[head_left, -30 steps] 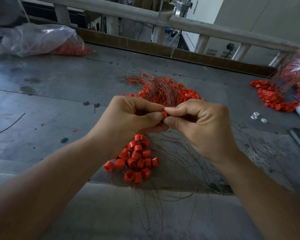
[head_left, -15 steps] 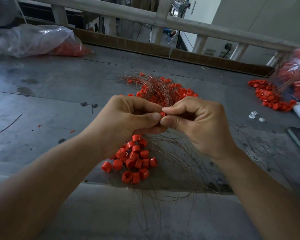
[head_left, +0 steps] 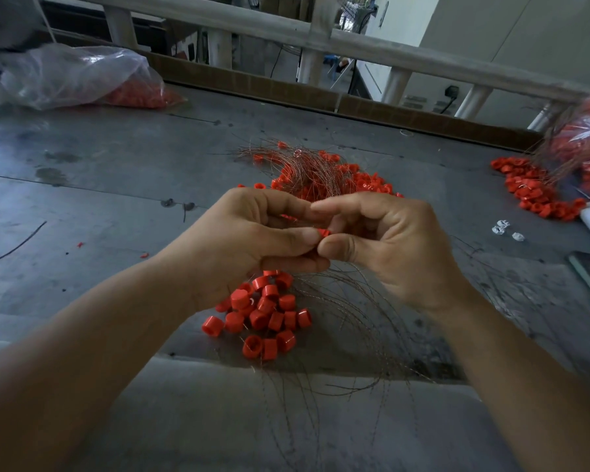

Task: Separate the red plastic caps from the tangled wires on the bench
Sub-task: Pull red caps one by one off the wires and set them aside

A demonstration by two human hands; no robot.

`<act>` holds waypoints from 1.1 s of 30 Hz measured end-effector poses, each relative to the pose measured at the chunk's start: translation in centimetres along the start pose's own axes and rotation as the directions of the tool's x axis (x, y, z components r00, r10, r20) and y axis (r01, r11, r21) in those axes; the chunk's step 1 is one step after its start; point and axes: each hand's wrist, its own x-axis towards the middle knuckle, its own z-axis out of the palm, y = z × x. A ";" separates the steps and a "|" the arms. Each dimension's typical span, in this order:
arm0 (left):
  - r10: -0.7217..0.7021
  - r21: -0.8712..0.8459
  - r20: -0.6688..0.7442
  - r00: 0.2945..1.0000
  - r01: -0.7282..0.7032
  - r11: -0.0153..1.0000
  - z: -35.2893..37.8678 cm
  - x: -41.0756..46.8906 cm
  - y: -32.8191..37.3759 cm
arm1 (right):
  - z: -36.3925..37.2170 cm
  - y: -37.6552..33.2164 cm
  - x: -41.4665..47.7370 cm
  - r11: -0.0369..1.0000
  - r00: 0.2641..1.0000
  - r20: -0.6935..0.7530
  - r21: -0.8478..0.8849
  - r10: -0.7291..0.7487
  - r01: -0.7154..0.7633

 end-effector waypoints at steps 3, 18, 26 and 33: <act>-0.029 -0.018 0.035 0.999 0.029 0.999 0.0 -0.1 0.1 | -0.3 -0.2 0.2 0.991 0.990 0.139 -0.136 0.011 0.008; 0.177 0.193 0.035 0.984 -0.180 0.965 1.5 -0.9 0.2 | 0.7 -0.3 -0.3 0.980 0.998 0.054 -0.198 0.009 0.002; 0.083 0.052 0.046 0.996 -0.085 0.995 1.0 -0.6 0.4 | 0.2 -0.7 -0.3 0.988 0.990 0.072 0.081 0.124 -0.129; 0.139 -0.233 -0.037 0.990 -0.144 0.962 -0.4 -0.2 1.1 | 0.2 -0.6 -0.3 0.896 0.959 0.173 0.349 0.226 -0.275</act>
